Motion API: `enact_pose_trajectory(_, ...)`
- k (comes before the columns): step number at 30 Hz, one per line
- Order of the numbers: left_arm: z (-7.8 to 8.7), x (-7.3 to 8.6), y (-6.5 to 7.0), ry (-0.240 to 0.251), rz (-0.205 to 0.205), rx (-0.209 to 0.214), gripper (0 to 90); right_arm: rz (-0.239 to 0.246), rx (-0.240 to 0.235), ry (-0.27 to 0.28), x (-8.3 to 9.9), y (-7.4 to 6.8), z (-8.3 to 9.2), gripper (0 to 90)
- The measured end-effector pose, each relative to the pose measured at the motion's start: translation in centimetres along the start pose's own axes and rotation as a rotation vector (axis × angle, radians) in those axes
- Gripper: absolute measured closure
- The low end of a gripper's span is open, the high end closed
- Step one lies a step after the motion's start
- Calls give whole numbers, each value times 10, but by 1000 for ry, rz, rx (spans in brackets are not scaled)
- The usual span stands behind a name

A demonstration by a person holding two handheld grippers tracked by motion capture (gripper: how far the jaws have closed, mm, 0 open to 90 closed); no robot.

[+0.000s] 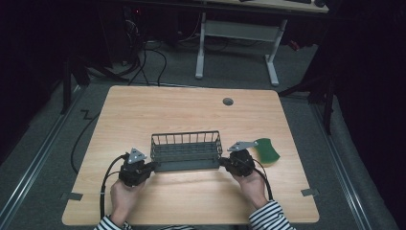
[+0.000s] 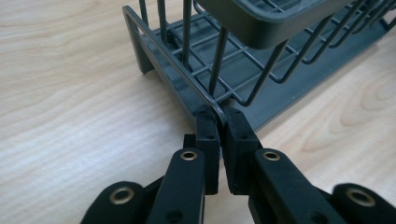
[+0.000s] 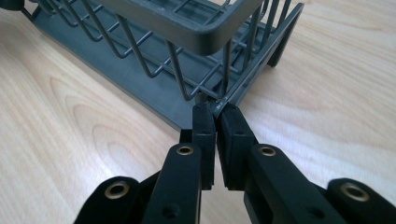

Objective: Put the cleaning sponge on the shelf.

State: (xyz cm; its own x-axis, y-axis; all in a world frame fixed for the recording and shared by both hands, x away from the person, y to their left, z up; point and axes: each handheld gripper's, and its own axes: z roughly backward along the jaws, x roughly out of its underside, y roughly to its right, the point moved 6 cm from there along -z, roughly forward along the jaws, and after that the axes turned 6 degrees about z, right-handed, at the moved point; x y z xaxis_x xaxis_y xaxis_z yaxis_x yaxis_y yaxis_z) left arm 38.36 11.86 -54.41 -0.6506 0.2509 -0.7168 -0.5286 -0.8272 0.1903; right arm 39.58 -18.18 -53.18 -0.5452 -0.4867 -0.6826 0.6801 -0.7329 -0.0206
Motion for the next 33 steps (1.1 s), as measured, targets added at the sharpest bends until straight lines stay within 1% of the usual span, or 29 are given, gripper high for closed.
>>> enact_pose_trajectory(3, 0, 2, 2, 3, 0, 6, 852, 0, 6, -4, 6, -2, 3, 861)
enact_pose_trajectory(4, 0, 3, 4, 4, 8, 14, 851, -4, 5, 0, 8, -2, 4, 860)
enact_pose_trajectory(7, -1, 3, 6, 9, 4, 23, 845, -1, 13, 2, 11, -3, 6, 859)
enact_pose_trajectory(8, -1, 4, 6, 18, -1, 28, 841, -4, 15, 4, 12, -3, 7, 853)
enact_pose_trajectory(9, -2, 4, 6, 29, -4, 29, 827, -9, 15, 10, 12, -2, 7, 779)
enact_pose_trajectory(10, -3, 5, 6, 34, -2, 22, 757, -18, 26, 8, 13, -1, 6, 666)
enact_pose_trajectory(11, -3, 5, 6, 34, -2, 22, 681, -18, 26, 8, 13, -1, 6, 666)
enact_pose_trajectory(12, -4, 8, 2, 35, 12, 7, 621, -33, 38, -15, 16, 1, 5, 580)
enact_pose_trajectory(13, -4, 8, 2, 35, 12, 7, 577, -33, 38, -15, 16, 1, 5, 580)
enact_pose_trajectory(14, -3, 12, -1, 44, 23, 7, 532, -36, 51, -16, 20, 3, 6, 522)
enact_pose_trajectory(15, -3, 14, -3, 44, 32, 11, 499, -36, 58, -14, 21, 4, 7, 492)
enact_pose_trajectory(16, -3, 14, -3, 44, 32, 11, 466, -36, 58, -14, 21, 4, 7, 492)
enact_pose_trajectory(18, -1, 20, -7, 34, 50, 23, 419, -52, 71, 7, 25, 8, 14, 439)
enact_pose_trajectory(20, 0, 23, -10, 31, 53, 31, 383, -77, 77, 28, 27, 12, 21, 409)
enact_pose_trajectory(21, 1, 24, -12, 32, 51, 31, 365, -80, 79, 41, 28, 14, 24, 396)
enact_pose_trajectory(23, 3, 27, -17, 29, 55, 28, 346, -79, 106, 65, 29, 18, 32, 381)
enact_pose_trajectory(24, 3, 27, -17, 29, 55, 28, 339, -79, 106, 65, 29, 18, 32, 381)
enact_pose_trajectory(25, 5, 28, -22, 29, 59, 18, 335, -76, 127, 86, 30, 23, 38, 368)
enact_pose_trajectory(27, 5, 29, -28, 29, 67, 0, 332, -78, 157, 101, 31, 30, 43, 354)
enact_pose_trajectory(28, 6, 29, -32, 30, 72, -13, 332, -87, 173, 103, 32, 34, 45, 343)
enact_pose_trajectory(30, 5, 29, -39, 23, 73, -57, 332, -102, 200, 102, 34, 42, 49, 360)
enact_pose_trajectory(31, 5, 28, -42, 20, 74, -76, 335, -117, 210, 92, 35, 46, 51, 369)
enact_pose_trajectory(33, 5, 27, -48, 18, 77, -106, 336, -137, 232, 86, 37, 55, 54, 364)
